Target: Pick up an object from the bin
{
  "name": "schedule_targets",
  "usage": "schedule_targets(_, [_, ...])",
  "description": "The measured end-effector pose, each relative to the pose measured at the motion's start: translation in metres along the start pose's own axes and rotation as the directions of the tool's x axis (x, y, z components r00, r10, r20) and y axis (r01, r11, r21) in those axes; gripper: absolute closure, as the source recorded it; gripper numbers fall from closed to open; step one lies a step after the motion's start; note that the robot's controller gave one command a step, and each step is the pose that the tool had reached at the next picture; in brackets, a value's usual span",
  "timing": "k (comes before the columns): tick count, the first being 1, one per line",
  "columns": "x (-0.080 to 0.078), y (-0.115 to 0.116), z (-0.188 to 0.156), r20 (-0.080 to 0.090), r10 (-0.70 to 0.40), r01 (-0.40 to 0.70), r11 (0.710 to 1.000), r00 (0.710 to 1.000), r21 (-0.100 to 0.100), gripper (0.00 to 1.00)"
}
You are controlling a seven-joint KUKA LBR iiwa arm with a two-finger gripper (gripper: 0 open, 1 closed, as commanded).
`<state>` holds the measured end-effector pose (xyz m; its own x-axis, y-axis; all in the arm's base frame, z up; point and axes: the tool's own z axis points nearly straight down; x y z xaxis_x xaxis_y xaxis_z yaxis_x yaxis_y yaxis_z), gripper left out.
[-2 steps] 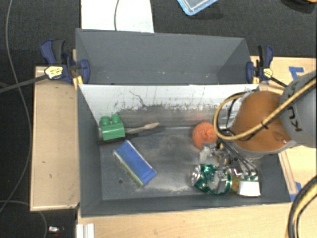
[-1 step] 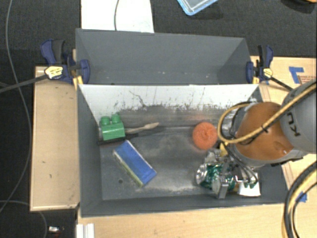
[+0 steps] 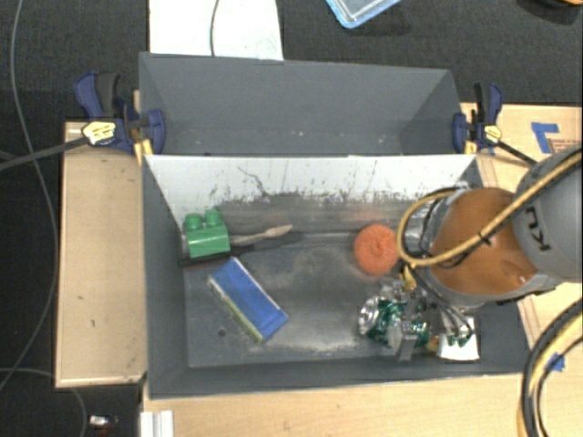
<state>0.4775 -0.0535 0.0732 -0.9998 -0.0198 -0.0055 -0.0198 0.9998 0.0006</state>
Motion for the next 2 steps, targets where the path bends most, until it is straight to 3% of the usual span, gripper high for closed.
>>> schedule_targets(1, [0.000, 0.000, 0.000, 0.000, -0.001, 0.001, 1.000, 1.000, 0.000, 1.00])
schedule_targets(2, [0.001, 0.000, -0.031, -0.001, -0.002, 0.002, 1.000, 1.000, 0.000, 1.00])
